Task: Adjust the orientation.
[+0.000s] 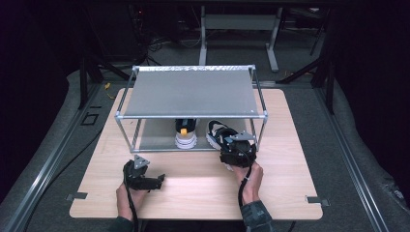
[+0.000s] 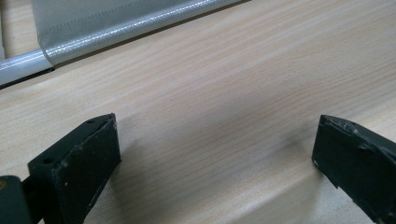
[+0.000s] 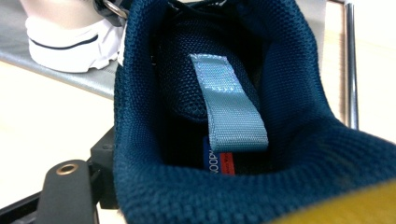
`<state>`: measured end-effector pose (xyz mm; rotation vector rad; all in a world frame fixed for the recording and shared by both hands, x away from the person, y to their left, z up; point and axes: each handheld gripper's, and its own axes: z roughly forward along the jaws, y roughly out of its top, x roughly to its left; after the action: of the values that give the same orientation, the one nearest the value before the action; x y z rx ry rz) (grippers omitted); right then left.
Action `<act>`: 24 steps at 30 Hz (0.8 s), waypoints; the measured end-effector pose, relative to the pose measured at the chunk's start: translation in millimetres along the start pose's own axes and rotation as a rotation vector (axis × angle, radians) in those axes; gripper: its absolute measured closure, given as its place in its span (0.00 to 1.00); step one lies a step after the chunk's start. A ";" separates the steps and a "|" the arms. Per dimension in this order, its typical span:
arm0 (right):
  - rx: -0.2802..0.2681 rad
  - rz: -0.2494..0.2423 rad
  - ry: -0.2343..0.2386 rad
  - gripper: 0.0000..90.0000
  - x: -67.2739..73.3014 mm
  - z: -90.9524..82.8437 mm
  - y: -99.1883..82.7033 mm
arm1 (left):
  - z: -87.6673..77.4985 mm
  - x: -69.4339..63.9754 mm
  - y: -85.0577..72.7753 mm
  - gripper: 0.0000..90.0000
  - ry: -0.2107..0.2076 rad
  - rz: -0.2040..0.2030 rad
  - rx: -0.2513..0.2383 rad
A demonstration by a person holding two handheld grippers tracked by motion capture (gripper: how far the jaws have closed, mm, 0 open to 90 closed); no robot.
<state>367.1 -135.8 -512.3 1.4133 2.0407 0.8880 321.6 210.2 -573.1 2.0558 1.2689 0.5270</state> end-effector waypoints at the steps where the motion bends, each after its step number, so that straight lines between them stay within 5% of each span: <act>1: 0.008 0.001 -0.013 0.25 1.4 2.1 1.4 | 0.0 0.0 0.0 0.01 0.000 0.000 0.000; 4: 0.030 0.019 -0.053 0.25 5.1 8.9 6.0 | 0.0 0.0 0.0 0.01 0.000 0.000 0.000; 13: 0.065 0.077 -0.055 0.24 10.4 33.4 13.5 | 0.2 0.0 0.0 0.01 0.002 0.000 -0.002; 20: 0.065 0.090 -0.039 0.18 9.0 42.9 17.5 | 0.0 0.1 0.0 0.01 0.003 0.001 0.000; 24: 0.072 0.079 0.030 0.08 7.4 38.0 17.0 | 0.0 0.0 0.0 0.01 0.003 0.000 -0.001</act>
<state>402.2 -115.8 -525.0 1.5372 2.0698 0.8812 321.6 210.1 -573.1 2.0551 1.2704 0.5304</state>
